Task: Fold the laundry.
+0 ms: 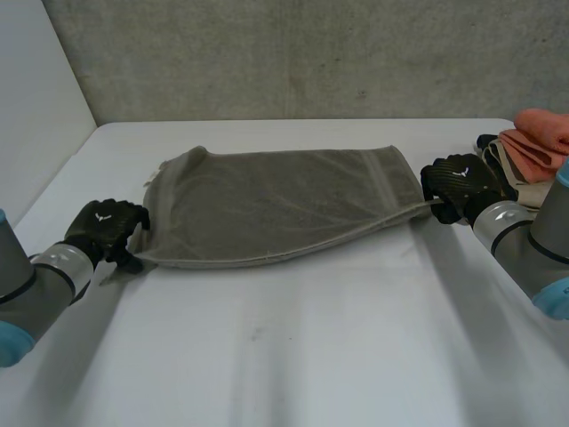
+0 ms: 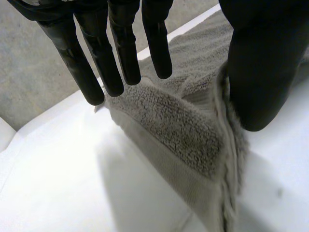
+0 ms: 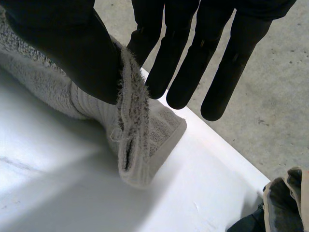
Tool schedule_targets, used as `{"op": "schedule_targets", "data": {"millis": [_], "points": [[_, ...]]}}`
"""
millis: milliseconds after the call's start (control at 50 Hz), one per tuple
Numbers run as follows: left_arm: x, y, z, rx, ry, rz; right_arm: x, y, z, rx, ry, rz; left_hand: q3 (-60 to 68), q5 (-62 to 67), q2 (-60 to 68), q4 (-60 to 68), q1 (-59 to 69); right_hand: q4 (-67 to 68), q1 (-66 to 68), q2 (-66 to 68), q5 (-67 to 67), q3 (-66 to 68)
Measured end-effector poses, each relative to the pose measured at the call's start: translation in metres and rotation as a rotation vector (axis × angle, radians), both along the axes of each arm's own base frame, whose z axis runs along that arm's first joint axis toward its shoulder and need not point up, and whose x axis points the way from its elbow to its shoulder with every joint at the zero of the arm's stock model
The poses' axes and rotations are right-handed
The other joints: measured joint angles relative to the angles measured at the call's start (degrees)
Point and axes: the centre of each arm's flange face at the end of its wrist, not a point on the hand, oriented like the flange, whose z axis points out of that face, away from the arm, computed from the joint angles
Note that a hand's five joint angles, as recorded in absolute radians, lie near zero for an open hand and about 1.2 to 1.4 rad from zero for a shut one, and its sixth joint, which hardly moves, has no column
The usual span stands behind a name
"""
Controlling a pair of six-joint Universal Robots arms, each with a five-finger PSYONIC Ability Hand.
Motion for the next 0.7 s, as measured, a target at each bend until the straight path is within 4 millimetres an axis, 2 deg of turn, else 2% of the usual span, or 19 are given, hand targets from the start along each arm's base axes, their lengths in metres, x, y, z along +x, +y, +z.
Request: {"op": "schedule_targets", "data": {"millis": [60, 140, 280, 320, 420, 480, 560, 620, 700], "points": [[0.004, -0.001, 0.000, 0.005, 0.003, 0.001, -0.001, 0.000, -0.001, 0.002, 0.001, -0.002, 6.1, 6.4, 6.3, 6.7, 7.5, 0.0, 0.0, 0.0, 0.0, 0.0], [0.008, -0.003, 0.001, 0.000, 0.006, 0.002, 0.000, 0.001, -0.001, 0.006, 0.004, -0.001, 30.8, 30.6, 31.6, 31.5, 33.6, 0.0, 0.0, 0.0, 0.0, 0.0], [0.012, 0.008, 0.010, 0.019, -0.007, 0.015, -0.001, 0.012, 0.001, 0.059, 0.033, 0.005, 34.6, 32.8, 35.0, 35.4, 34.0, 0.0, 0.0, 0.0, 0.0, 0.0], [0.013, 0.017, 0.015, 0.036, -0.022, 0.016, -0.003, 0.018, 0.003, 0.085, 0.064, 0.009, 34.6, 32.8, 35.0, 35.4, 34.0, 0.0, 0.0, 0.0, 0.0, 0.0], [0.017, 0.053, 0.030, 0.121, -0.114, -0.009, -0.018, 0.046, 0.010, 0.189, 0.258, 0.038, 34.6, 32.8, 35.0, 35.4, 34.0, 0.0, 0.0, 0.0, 0.0, 0.0], [0.021, 0.087, 0.035, 0.220, -0.226, -0.061, -0.035, 0.078, 0.013, 0.299, 0.468, 0.093, 34.6, 32.8, 35.0, 35.4, 34.0, 0.0, 0.0, 0.0, 0.0, 0.0], [0.024, 0.124, 0.039, 0.350, -0.358, -0.154, -0.050, 0.110, 0.020, 0.386, 0.675, 0.190, 34.6, 32.8, 35.0, 35.4, 34.0, 0.0, 0.0, 0.0, 0.0, 0.0], [0.024, 0.135, 0.041, 0.389, -0.410, -0.212, -0.053, 0.118, 0.022, 0.384, 0.735, 0.221, 34.6, 32.8, 35.1, 35.4, 34.0, 0.0, 0.0, 0.0, 0.0, 0.0], [0.020, 0.131, 0.043, 0.367, -0.423, -0.244, -0.049, 0.112, 0.021, 0.338, 0.727, 0.204, 34.6, 32.8, 35.1, 35.5, 34.0, 0.0, 0.0, 0.0, 0.0, 0.0]]}}
